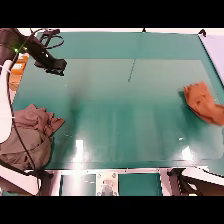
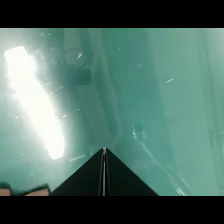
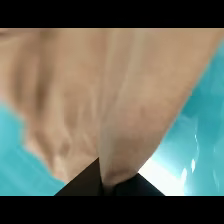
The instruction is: Fold the shirts.
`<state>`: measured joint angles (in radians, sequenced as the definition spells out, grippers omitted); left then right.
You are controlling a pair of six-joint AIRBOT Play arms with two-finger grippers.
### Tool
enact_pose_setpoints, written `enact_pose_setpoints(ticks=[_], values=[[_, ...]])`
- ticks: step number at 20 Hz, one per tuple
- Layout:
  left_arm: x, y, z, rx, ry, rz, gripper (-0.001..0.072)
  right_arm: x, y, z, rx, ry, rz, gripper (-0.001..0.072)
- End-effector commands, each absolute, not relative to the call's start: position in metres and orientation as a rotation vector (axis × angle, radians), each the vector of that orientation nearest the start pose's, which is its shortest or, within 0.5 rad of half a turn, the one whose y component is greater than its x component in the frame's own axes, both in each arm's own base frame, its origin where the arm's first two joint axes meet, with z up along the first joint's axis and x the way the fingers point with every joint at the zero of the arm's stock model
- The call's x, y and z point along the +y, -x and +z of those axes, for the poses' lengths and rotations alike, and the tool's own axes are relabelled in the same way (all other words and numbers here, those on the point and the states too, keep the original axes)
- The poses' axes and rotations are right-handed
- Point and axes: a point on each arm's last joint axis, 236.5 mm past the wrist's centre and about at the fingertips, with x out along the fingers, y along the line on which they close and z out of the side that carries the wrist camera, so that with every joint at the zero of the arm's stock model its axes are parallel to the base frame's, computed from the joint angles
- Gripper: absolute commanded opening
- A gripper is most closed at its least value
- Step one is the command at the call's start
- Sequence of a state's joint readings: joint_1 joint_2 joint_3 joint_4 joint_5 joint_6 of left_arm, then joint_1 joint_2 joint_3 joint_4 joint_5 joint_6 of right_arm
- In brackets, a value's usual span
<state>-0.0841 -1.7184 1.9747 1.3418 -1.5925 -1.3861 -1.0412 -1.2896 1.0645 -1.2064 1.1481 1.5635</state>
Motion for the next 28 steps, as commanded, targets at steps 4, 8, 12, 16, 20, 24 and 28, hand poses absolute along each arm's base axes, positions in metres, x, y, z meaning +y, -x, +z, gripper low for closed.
enact_pose_setpoints(ticks=[4,8,12,16,20,24,28], values=[[-0.099,-0.47,0.085,1.282,-0.045,-0.405,0.0024,-0.269,-0.132,-0.103,1.036,-1.214,-0.924,0.0012],[-0.102,-0.472,0.086,1.271,-0.036,-0.413,0.0024,-0.261,-0.13,-0.103,1.064,-1.224,-0.897,0.0266],[-0.121,-0.473,0.094,1.238,0.017,-0.481,0.0024,-0.244,-0.131,-0.07,1.166,-1.296,-0.804,0.0422],[-0.12,-0.47,0.108,1.205,-0.008,-0.494,0.0023,-0.228,-0.122,0.004,1.264,-1.455,-0.882,0.0304],[-0.118,-0.452,0.15,1.136,-0.028,-0.497,0.0023,-0.231,-0.209,0.078,1.082,-1.159,-0.714,0.004],[-0.115,-0.416,0.174,1.117,0.014,-0.469,0.0023,-0.144,-0.332,0.143,0.91,-0.758,-0.294,0.0013],[-0.115,-0.352,0.132,1.195,0.097,-0.445,0.0023,-0.01,-0.327,0.116,1.003,-0.488,-0.017,0.0014]])
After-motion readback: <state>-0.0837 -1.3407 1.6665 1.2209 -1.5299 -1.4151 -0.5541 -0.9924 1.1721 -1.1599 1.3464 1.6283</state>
